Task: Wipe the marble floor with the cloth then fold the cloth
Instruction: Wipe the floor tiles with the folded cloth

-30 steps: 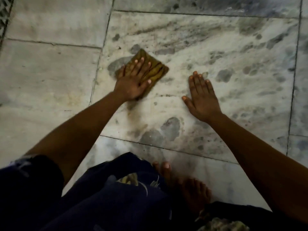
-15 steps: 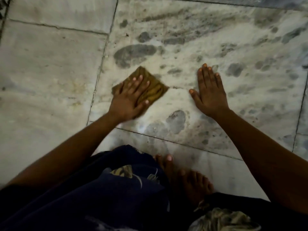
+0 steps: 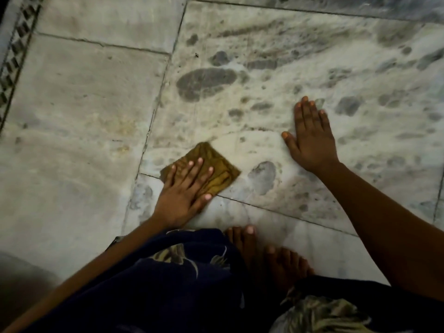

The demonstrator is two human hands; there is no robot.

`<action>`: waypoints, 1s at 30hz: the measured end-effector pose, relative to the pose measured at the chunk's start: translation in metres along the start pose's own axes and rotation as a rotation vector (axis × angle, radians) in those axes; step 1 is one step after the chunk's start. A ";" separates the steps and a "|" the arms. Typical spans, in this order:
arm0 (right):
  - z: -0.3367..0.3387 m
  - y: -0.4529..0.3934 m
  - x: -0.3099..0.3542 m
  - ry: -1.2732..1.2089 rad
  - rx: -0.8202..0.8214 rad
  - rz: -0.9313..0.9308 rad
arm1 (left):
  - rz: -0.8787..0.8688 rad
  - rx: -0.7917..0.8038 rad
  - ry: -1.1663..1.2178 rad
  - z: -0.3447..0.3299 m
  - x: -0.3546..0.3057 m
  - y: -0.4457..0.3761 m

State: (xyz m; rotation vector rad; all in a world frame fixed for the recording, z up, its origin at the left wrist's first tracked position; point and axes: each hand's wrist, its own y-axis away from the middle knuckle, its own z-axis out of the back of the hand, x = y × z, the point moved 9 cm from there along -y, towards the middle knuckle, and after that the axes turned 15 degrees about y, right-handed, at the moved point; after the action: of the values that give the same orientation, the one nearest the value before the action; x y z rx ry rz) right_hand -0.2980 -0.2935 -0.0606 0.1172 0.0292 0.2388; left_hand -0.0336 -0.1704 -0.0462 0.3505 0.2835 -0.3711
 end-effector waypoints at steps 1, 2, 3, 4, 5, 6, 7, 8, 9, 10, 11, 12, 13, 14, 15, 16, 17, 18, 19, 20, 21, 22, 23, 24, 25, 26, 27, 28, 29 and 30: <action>0.000 0.000 0.001 0.000 -0.006 0.002 | 0.011 -0.006 -0.003 0.005 0.012 -0.005; 0.000 0.000 0.001 0.000 -0.010 0.003 | 0.045 -0.027 -0.002 0.014 0.025 -0.017; 0.000 0.000 0.001 0.002 -0.015 0.002 | 0.099 -0.079 0.004 0.027 0.038 -0.034; 0.000 0.000 0.000 0.006 -0.017 0.003 | 0.175 -0.129 0.032 0.042 0.051 -0.056; 0.000 0.000 0.000 0.010 -0.015 0.005 | 0.265 -0.163 0.077 0.057 0.064 -0.080; 0.000 0.000 0.000 0.011 -0.014 0.005 | 0.346 -0.166 0.119 0.068 0.073 -0.105; 0.001 0.000 0.001 0.008 -0.015 0.010 | 0.385 -0.162 0.142 0.075 0.075 -0.128; 0.001 -0.001 0.001 0.001 -0.013 0.011 | 0.376 -0.146 0.143 0.079 0.068 -0.149; 0.001 -0.001 0.001 -0.003 -0.011 0.011 | 0.331 -0.124 0.134 0.078 0.055 -0.166; 0.001 -0.001 0.000 0.001 -0.012 0.012 | 0.270 -0.103 0.134 0.073 0.037 -0.177; 0.001 -0.001 0.000 0.007 -0.018 0.012 | 0.208 -0.082 0.133 0.063 0.018 -0.180; 0.000 -0.001 0.000 0.013 -0.024 0.011 | 0.150 -0.067 0.126 0.051 -0.001 -0.176; 0.000 -0.001 0.000 0.018 -0.029 0.011 | 0.104 -0.067 0.112 0.040 -0.017 -0.163; 0.000 0.000 -0.001 0.019 -0.031 0.009 | 0.068 -0.075 0.107 0.030 -0.031 -0.146; 0.000 -0.001 -0.001 0.017 -0.034 0.009 | 0.039 -0.080 0.106 0.021 -0.039 -0.124; 0.001 -0.001 -0.001 0.014 -0.036 0.009 | 0.017 -0.078 0.105 0.012 -0.043 -0.100; 0.001 -0.001 0.000 0.011 -0.040 0.013 | 0.010 -0.077 0.097 0.005 -0.040 -0.076; 0.002 -0.001 -0.001 0.007 -0.036 0.014 | 0.016 -0.076 0.086 0.002 -0.031 -0.055; 0.001 0.000 -0.001 0.004 -0.028 0.013 | 0.041 -0.089 0.090 0.003 -0.015 -0.039; 0.001 0.000 0.000 0.005 -0.022 0.011 | 0.082 -0.114 0.109 0.008 0.005 -0.029; 0.001 0.000 0.000 0.004 -0.019 0.007 | 0.137 -0.137 0.129 0.016 0.027 -0.026; 0.001 0.000 -0.001 0.003 -0.017 0.000 | 0.190 -0.163 0.139 0.027 0.047 -0.031; 0.002 0.000 0.000 0.002 -0.013 -0.002 | 0.246 -0.189 0.142 0.038 0.064 -0.041; 0.002 0.000 0.000 -0.001 -0.005 -0.002 | 0.298 -0.214 0.146 0.048 0.078 -0.054; 0.002 0.000 0.000 -0.001 -0.006 0.000 | 0.346 -0.234 0.156 0.059 0.087 -0.072; 0.002 0.000 0.000 -0.004 -0.002 0.002 | 0.387 -0.241 0.166 0.067 0.092 -0.090; 0.002 0.000 -0.001 -0.004 -0.001 0.002 | 0.411 -0.235 0.173 0.073 0.092 -0.111; 0.002 0.000 -0.001 -0.006 0.004 0.006 | 0.419 -0.215 0.175 0.076 0.089 -0.130; 0.002 -0.001 -0.001 -0.010 0.011 0.010 | 0.410 -0.190 0.177 0.077 0.081 -0.147; 0.002 -0.001 -0.001 -0.013 0.021 0.016 | 0.380 -0.160 0.176 0.076 0.069 -0.163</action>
State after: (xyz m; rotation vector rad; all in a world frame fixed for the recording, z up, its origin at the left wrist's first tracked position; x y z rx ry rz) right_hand -0.2987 -0.2953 -0.0589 0.1396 0.0180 0.2533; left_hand -0.0210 -0.3628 -0.0459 0.2724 0.4073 0.0570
